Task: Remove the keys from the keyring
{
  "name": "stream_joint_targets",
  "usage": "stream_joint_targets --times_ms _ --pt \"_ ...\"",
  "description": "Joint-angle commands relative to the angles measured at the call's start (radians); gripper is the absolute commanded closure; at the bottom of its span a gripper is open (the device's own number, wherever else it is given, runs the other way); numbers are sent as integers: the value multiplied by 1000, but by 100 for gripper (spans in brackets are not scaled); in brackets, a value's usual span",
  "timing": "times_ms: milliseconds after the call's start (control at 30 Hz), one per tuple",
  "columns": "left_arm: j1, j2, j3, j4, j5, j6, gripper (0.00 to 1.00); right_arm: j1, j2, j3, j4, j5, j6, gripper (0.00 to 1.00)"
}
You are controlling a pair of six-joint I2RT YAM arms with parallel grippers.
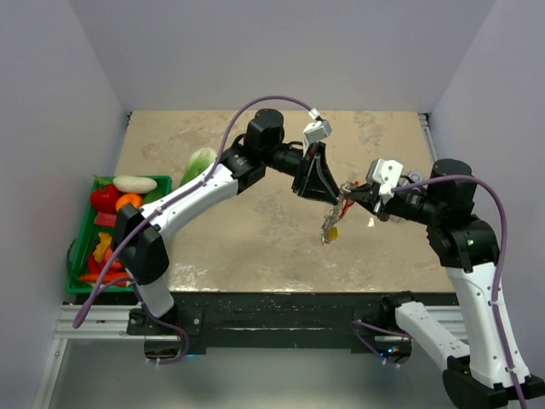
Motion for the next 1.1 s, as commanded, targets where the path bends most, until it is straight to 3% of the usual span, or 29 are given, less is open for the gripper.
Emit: stream_joint_targets --times_ms 0,267,533,633,767,1067 --pt "-2 -12 21 104 68 -52 63 -4 -5 -2 53 -3 6 100" --pt "-2 -19 0 150 83 -87 74 -4 -8 -4 51 6 3 100" --pt "-2 -21 1 156 83 -93 77 -4 -7 -10 51 19 3 100" --pt "-2 -22 3 156 79 -93 83 -6 -7 -10 51 20 1 100" --pt "-2 -21 6 153 68 -92 100 -4 -7 -10 51 23 1 100" --pt "-2 -30 18 86 48 -43 100 -4 -7 -16 47 31 -6 100"
